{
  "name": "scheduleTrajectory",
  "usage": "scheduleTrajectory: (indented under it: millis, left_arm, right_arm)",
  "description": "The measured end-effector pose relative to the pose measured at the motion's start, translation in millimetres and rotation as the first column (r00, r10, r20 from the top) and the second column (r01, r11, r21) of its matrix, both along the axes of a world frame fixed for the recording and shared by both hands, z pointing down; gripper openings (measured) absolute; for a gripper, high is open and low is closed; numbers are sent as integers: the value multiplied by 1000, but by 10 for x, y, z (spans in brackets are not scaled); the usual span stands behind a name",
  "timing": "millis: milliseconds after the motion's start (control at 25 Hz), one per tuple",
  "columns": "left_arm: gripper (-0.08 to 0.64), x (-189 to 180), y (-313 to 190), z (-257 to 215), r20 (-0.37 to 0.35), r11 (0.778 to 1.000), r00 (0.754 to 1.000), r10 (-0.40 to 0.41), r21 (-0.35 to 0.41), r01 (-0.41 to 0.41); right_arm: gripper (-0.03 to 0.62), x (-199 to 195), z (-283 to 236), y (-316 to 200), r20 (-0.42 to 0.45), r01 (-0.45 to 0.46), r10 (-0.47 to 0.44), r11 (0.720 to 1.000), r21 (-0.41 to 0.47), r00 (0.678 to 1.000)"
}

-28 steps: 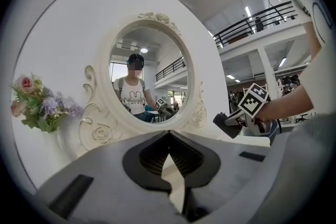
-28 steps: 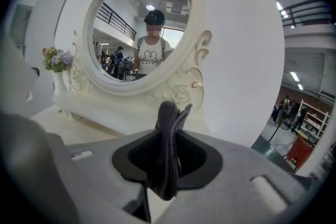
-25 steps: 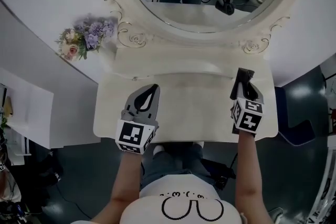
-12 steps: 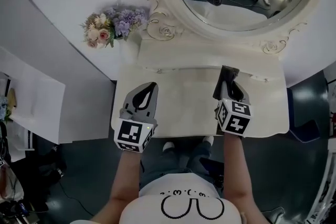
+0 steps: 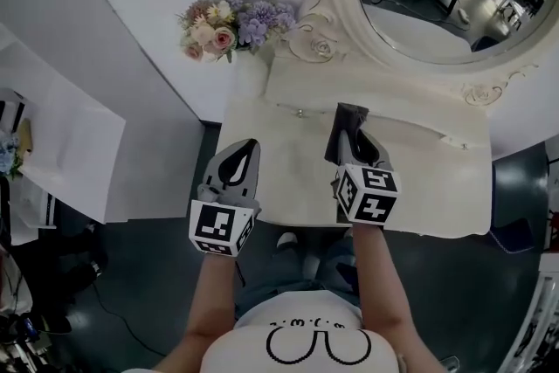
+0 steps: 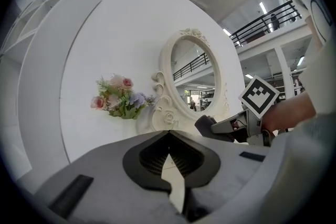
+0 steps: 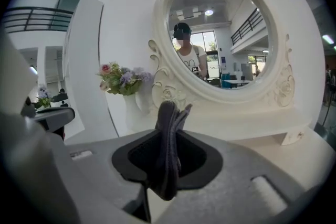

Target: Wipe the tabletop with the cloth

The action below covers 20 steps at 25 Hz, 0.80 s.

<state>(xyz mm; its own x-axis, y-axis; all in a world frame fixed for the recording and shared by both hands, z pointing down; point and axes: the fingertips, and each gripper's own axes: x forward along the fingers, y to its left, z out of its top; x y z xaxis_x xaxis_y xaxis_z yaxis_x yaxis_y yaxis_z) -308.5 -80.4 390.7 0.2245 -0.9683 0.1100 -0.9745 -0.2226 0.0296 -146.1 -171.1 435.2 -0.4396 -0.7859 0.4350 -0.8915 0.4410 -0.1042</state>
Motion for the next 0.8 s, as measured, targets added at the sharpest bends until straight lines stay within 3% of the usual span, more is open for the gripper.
scheduleTrajectory:
  millis: [320, 480, 800]
  left_arm:
    - [-2, -386, 147, 199, -23, 997, 998, -65, -37, 64]
    - [-3, -525, 168, 285, -31, 995, 996, -87, -46, 86]
    - [-3, -771, 205, 495, -48, 989, 990, -130, -78, 126]
  right_arm:
    - [84, -965, 335, 112, 94, 162, -153, 981, -104, 984]
    - [84, -1425, 537, 140, 176, 223, -191, 957, -187, 966]
    - [84, -2145, 988, 153, 210, 306, -248, 899, -313, 946]
